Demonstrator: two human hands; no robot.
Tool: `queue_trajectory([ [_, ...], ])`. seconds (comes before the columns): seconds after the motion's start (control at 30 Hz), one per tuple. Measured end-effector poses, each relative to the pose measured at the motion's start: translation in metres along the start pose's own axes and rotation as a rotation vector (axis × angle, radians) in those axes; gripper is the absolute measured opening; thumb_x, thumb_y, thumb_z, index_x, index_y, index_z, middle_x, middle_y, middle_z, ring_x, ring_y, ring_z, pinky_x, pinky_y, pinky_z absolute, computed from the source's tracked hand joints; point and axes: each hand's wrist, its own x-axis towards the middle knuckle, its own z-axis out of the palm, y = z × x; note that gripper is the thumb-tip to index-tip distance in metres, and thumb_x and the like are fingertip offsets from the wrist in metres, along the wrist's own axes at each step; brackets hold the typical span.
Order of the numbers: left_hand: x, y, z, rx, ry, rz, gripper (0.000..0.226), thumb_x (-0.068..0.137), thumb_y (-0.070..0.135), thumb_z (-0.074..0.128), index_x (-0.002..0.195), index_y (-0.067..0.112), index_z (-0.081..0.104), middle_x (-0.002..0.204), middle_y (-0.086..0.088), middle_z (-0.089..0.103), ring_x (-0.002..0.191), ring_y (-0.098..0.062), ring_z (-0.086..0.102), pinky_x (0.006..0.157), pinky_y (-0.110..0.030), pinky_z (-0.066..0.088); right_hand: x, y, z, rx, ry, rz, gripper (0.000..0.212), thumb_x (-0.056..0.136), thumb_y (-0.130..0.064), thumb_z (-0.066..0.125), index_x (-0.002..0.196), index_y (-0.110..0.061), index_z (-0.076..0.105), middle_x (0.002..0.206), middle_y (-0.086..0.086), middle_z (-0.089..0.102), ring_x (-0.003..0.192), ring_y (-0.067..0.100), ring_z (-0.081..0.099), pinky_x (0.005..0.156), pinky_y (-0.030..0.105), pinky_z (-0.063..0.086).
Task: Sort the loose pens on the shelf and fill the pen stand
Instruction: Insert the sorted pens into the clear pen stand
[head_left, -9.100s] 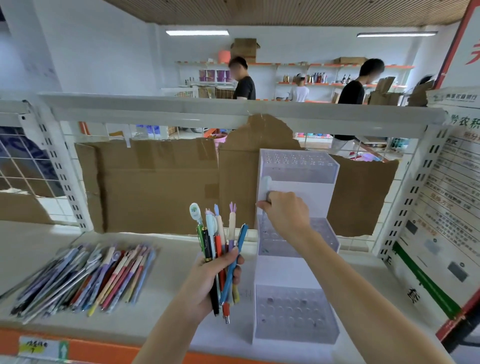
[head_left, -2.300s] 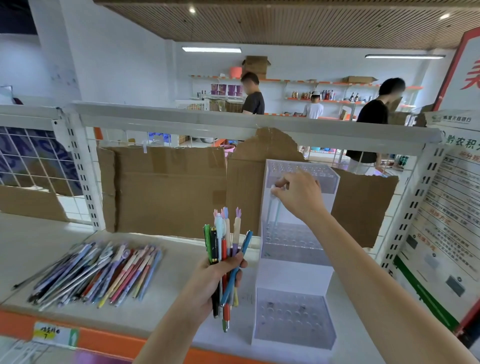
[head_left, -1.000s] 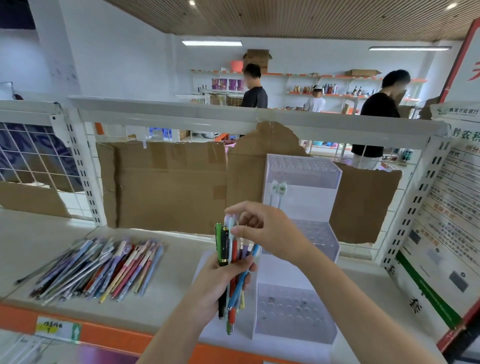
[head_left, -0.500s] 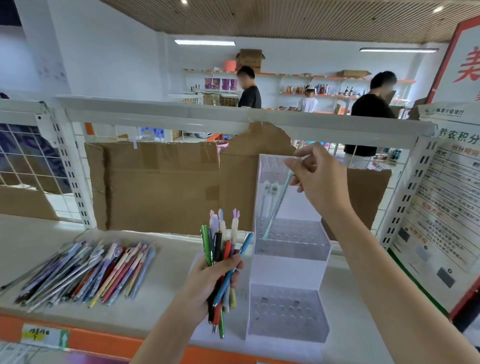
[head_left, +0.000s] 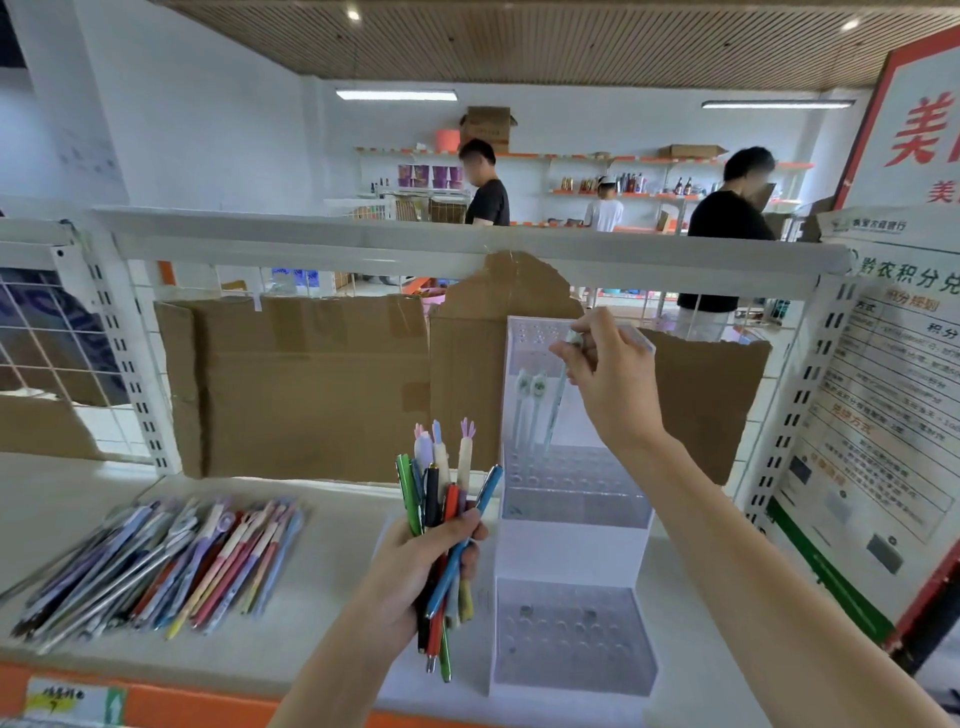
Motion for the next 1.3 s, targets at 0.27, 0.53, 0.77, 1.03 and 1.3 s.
queue_trajectory([
  [0.27,0.003,0.000,-0.002,0.004,0.007,-0.008,0.020,0.072,0.008,0.065,0.089,-0.002,0.061,0.070,-0.011,0.059,0.053,-0.015,0.050,0.048,-0.024,0.045,-0.014,0.006,0.005,0.002,-0.226,0.077,0.021,0.091,-0.018,0.061,0.103,-0.005,0.050,0.087,0.008,0.063,0.078,0.024,0.061,0.072,0.039,0.052],
  [0.53,0.006,-0.003,0.000,0.032,0.003,-0.028,0.017,0.070,0.011,0.067,0.085,0.002,0.063,0.071,-0.010,0.059,0.053,-0.015,0.050,0.048,-0.025,0.044,-0.026,0.011,0.011,0.011,-0.296,0.117,0.015,0.093,-0.018,0.058,0.096,-0.007,0.048,0.092,0.010,0.062,0.078,0.026,0.060,0.071,0.046,0.052],
  [0.77,0.008,-0.002,0.003,0.063,0.005,-0.029,0.020,0.070,0.013,0.067,0.085,0.001,0.064,0.069,-0.009,0.059,0.054,-0.016,0.050,0.047,-0.026,0.044,-0.030,0.013,0.011,0.018,-0.322,0.148,0.024,0.093,-0.014,0.057,0.114,-0.008,0.048,0.108,0.010,0.063,0.092,0.023,0.062,0.080,0.038,0.054],
  [1.03,0.010,-0.003,0.007,0.022,-0.013,-0.024,0.023,0.068,0.012,0.068,0.088,0.001,0.064,0.070,-0.011,0.060,0.051,-0.015,0.050,0.043,-0.026,0.043,-0.029,0.013,0.006,-0.016,-0.327,0.174,0.033,0.093,-0.019,0.058,0.123,-0.013,0.047,0.111,0.008,0.062,0.085,0.011,0.055,0.077,0.022,0.047],
  [1.3,0.007,-0.002,0.009,0.050,-0.040,-0.018,0.021,0.070,0.011,0.067,0.086,-0.001,0.063,0.071,-0.012,0.060,0.053,-0.017,0.050,0.047,-0.025,0.045,-0.038,-0.013,0.002,0.007,-0.219,0.145,0.011,0.091,-0.015,0.059,0.100,-0.009,0.060,0.084,0.000,0.060,0.065,0.009,0.052,0.062,0.023,0.048],
])
